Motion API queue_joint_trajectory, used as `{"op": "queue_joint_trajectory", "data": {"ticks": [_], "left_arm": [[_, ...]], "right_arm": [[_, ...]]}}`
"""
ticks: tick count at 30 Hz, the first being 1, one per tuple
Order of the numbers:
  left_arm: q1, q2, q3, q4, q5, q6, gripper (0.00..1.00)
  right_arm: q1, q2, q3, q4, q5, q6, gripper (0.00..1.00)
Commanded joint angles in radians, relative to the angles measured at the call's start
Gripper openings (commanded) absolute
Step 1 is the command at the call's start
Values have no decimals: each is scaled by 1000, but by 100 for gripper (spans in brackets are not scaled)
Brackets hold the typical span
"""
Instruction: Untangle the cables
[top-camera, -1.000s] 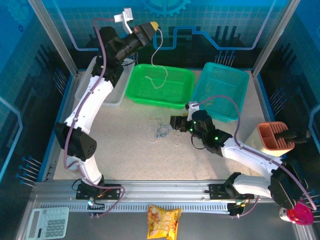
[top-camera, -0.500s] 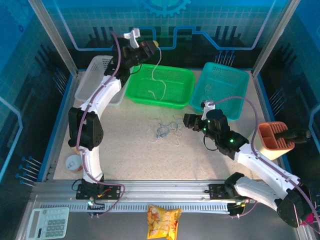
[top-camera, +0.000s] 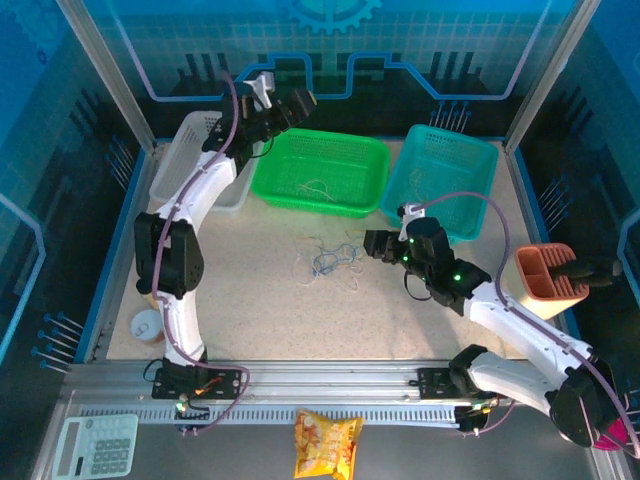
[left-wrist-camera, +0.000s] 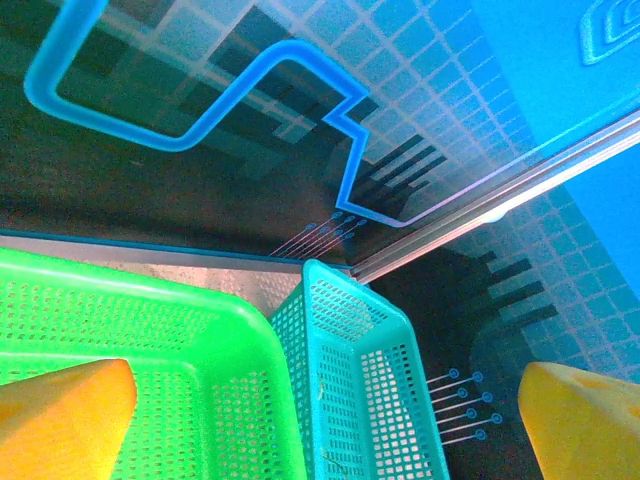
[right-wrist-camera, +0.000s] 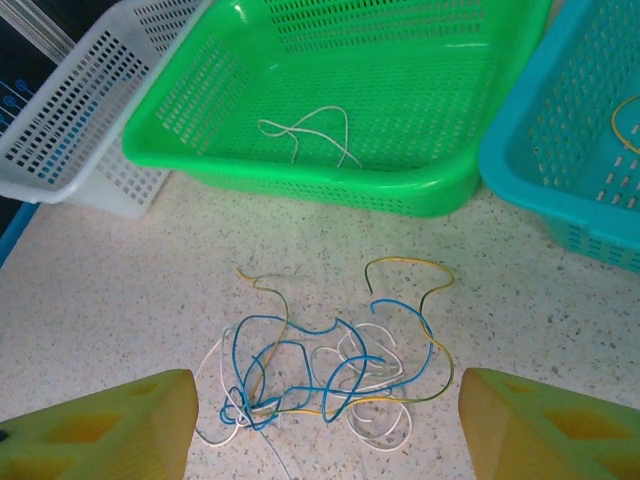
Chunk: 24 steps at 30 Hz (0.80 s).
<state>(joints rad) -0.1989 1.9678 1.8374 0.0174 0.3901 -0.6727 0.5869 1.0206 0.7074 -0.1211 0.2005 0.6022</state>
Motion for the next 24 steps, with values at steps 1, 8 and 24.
{"op": "queue_joint_trajectory", "data": {"ticks": [1,8,24], "left_arm": [[4,-121,-18,-67,31,50,99],[-25,-299,-246,-146,64,73,99],[-282,-546,-858,-182,-219,40,85]], "right_arm": [[-17,22,47,-15,-8,-4,70],[-72,59,50,-28,-47,35,70],[-136,72,-59,-15,-160,89,70]]}}
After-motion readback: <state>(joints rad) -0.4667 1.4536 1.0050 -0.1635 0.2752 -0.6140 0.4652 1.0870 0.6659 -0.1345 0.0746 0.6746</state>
